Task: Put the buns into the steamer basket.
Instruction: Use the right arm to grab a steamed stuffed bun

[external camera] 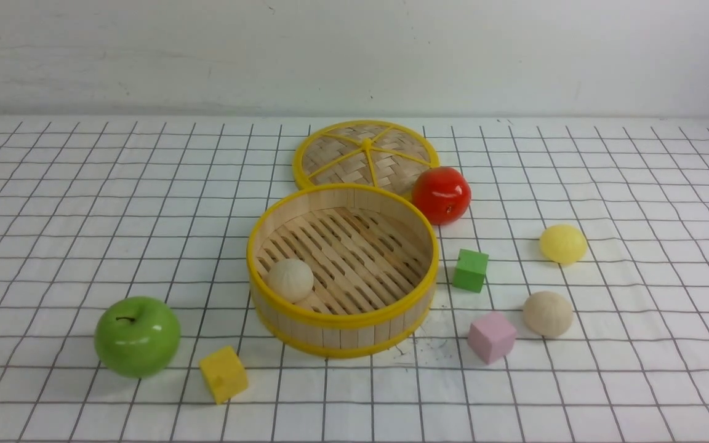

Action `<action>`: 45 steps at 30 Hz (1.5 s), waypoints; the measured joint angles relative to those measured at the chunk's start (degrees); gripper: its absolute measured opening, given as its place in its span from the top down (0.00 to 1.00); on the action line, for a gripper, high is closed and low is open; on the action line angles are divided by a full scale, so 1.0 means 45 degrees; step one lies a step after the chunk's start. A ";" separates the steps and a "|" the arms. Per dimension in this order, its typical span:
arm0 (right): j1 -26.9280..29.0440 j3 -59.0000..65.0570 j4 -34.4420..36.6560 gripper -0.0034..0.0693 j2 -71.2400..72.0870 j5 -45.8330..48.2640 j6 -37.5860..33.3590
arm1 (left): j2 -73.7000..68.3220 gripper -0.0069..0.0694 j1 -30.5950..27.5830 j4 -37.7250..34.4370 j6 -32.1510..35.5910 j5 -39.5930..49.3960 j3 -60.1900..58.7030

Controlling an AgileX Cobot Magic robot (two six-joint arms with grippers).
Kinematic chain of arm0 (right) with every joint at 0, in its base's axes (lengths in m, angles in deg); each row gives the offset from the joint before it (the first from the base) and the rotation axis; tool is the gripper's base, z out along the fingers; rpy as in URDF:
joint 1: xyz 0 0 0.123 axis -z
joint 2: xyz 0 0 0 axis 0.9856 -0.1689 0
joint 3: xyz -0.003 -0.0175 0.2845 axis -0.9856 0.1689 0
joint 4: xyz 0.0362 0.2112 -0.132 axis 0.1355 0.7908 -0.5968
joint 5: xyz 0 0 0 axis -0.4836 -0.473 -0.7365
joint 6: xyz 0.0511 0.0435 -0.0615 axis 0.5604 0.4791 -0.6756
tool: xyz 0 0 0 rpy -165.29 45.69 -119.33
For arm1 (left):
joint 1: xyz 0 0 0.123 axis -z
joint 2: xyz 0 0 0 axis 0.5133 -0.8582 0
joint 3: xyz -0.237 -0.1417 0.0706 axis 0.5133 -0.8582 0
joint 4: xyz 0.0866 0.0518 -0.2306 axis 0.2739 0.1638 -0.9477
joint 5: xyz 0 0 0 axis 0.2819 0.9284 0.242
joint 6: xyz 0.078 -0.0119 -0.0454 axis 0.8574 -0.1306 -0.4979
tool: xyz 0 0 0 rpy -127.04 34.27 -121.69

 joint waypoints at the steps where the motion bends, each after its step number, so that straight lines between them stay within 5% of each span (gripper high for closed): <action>1: 0.0000 0.0000 0.0000 0.62 0.0000 0.0000 0.0000 | 0.0000 0.93 0.0000 0.0027 0.0000 -0.0062 -0.0010; 12: 0.0000 0.0000 0.0000 0.62 0.0000 0.0000 0.0000 | -0.0155 0.93 -0.0393 0.2515 0.0088 -0.5697 -0.2259; 20: 0.0000 0.0000 0.0000 0.62 0.0000 0.0000 0.0000 | 0.2101 0.93 -0.2901 0.1955 0.0977 -1.0045 -0.6483; 26: 0.0000 0.0000 0.0000 0.62 0.0000 0.0000 0.0000 | 0.4168 0.93 -0.5118 0.0254 0.2110 -0.9797 -0.9048; 35: 0.0000 0.0000 0.0010 0.62 0.0000 0.0000 0.0000 | 0.5002 0.93 -0.5412 0.0127 0.2334 -0.7114 -1.1158; 45: 0.0000 0.0000 0.0010 0.62 0.0000 0.0000 0.0000 | 0.5002 0.93 -0.5506 0.0112 0.2334 -0.6964 -1.1172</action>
